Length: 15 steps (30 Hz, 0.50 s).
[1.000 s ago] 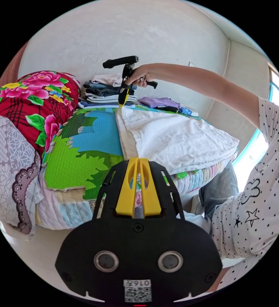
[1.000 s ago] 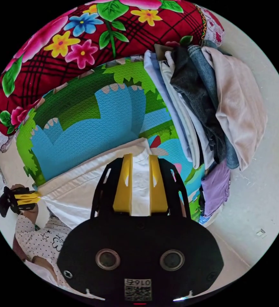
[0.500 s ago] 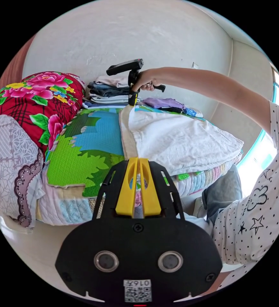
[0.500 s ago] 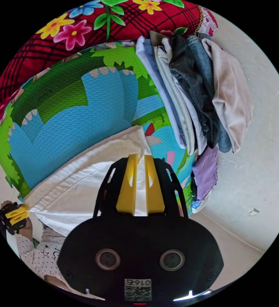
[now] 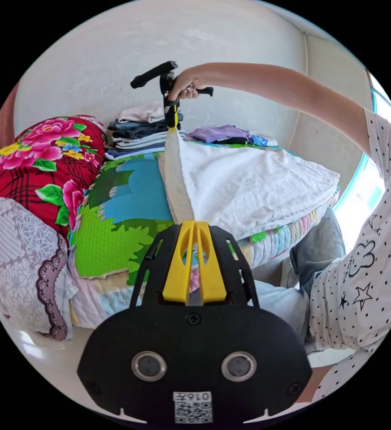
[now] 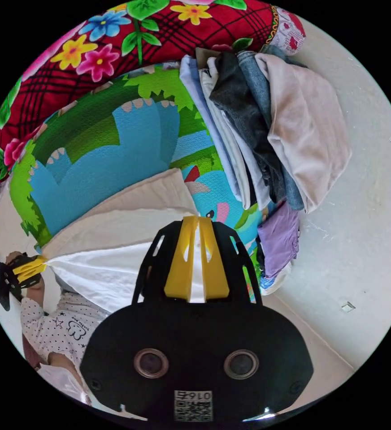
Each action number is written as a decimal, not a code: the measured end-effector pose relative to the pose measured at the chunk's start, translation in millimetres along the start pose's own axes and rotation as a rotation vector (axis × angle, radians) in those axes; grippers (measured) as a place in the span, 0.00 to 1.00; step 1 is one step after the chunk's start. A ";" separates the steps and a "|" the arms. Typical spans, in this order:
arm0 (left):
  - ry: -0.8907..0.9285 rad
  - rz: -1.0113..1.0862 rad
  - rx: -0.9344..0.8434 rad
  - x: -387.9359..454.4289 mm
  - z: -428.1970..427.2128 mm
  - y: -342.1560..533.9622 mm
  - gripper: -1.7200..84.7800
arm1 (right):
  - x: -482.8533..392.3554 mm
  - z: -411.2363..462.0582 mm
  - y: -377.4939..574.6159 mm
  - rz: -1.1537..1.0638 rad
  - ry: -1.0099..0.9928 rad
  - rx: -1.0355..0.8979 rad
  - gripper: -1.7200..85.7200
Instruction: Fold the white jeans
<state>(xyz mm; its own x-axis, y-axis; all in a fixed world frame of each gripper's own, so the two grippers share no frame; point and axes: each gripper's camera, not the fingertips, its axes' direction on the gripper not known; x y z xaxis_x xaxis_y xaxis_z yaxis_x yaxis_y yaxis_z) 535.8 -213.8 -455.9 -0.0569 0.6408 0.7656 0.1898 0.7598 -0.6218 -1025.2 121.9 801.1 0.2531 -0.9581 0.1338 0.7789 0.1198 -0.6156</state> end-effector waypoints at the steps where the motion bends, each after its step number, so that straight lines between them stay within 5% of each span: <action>1: 0.010 0.003 -0.003 -2.8 0.2 -0.4 0.01 | 11.1 -1.5 -9.1 0.006 -0.052 -0.001 0.02; 15: 0.303 -0.192 0.124 -92.5 20.2 25.4 0.01 | 76.7 78.6 -90.5 0.083 -0.257 -0.020 0.03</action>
<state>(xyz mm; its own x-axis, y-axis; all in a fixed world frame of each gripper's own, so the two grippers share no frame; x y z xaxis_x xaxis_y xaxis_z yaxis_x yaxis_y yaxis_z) 526.1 -251.5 -545.8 0.2158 0.4379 0.8727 0.0827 0.8824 -0.4632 -1031.2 58.0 928.1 0.4548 -0.8476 0.2732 0.7386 0.1876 -0.6476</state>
